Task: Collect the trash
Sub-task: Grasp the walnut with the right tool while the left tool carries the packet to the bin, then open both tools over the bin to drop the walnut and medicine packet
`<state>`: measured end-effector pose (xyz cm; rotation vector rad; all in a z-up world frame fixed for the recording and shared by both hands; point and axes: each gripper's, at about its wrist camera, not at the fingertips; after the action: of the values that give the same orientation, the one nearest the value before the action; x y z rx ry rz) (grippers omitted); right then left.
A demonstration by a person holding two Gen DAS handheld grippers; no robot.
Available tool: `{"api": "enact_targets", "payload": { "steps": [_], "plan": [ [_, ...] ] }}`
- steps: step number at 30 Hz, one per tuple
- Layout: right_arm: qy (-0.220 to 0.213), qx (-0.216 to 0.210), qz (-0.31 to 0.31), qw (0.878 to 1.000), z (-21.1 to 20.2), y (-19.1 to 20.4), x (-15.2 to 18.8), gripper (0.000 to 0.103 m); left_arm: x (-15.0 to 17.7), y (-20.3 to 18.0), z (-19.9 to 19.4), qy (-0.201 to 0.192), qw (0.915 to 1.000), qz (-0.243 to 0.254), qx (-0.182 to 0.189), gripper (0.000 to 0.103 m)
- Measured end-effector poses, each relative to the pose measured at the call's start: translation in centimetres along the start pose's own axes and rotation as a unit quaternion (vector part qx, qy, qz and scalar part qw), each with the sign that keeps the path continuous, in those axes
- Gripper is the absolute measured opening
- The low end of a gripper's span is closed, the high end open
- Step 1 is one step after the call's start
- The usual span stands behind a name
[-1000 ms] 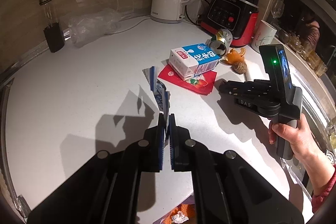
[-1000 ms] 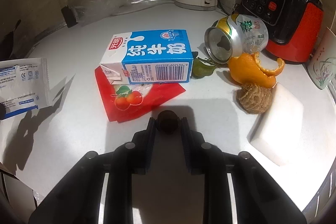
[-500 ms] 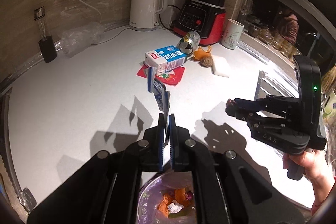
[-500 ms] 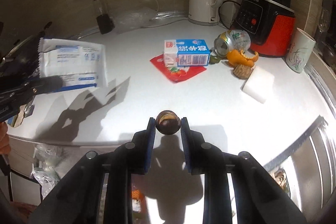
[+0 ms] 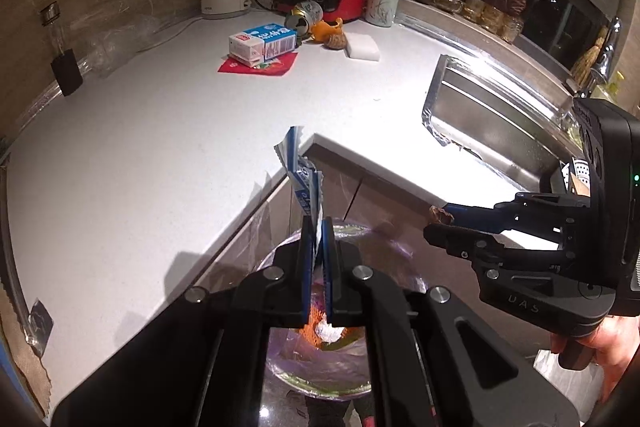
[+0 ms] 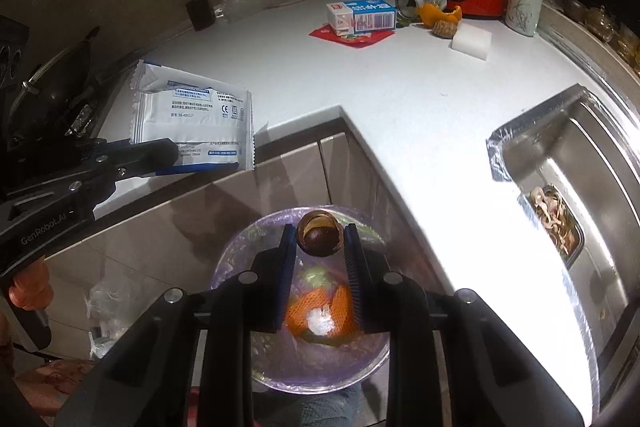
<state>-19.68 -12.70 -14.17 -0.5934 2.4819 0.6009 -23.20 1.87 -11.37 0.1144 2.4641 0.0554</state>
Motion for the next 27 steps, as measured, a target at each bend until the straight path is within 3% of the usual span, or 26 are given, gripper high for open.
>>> {"api": "enact_targets", "payload": {
  "steps": [12,18,19,21,27],
  "plan": [
    [0.014,0.019,0.007,1.000,1.5,1.4,3.2,0.025,2.5,-0.5,-0.7,0.007,0.9997,0.018,0.012,0.004],
    [0.035,0.024,0.004,0.999,4.5,1.1,4.6,0.026,2.8,-0.7,-0.7,0.009,0.9997,0.020,0.008,0.004],
    [0.041,0.022,0.007,0.999,5.2,0.8,4.9,0.030,2.8,-0.6,-0.6,0.011,0.9997,0.020,0.007,0.004],
    [0.050,0.020,0.014,0.998,6.4,0.5,5.5,0.060,2.9,-0.7,-0.4,0.014,0.9997,0.021,0.006,0.004],
    [0.046,0.026,0.014,0.999,5.8,0.6,5.5,0.076,3.0,-0.9,0.3,0.023,0.9994,0.025,0.007,0.004]
  ]
}}
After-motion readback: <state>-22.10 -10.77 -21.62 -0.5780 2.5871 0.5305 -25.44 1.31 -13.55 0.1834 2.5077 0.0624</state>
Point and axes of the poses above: each gripper's, at about its wrist camera, not at the fingertips, and z roughly the way its jaws point, y to its left, x to its underside, and after that the axes turned 12 degrees about -x, right-handed
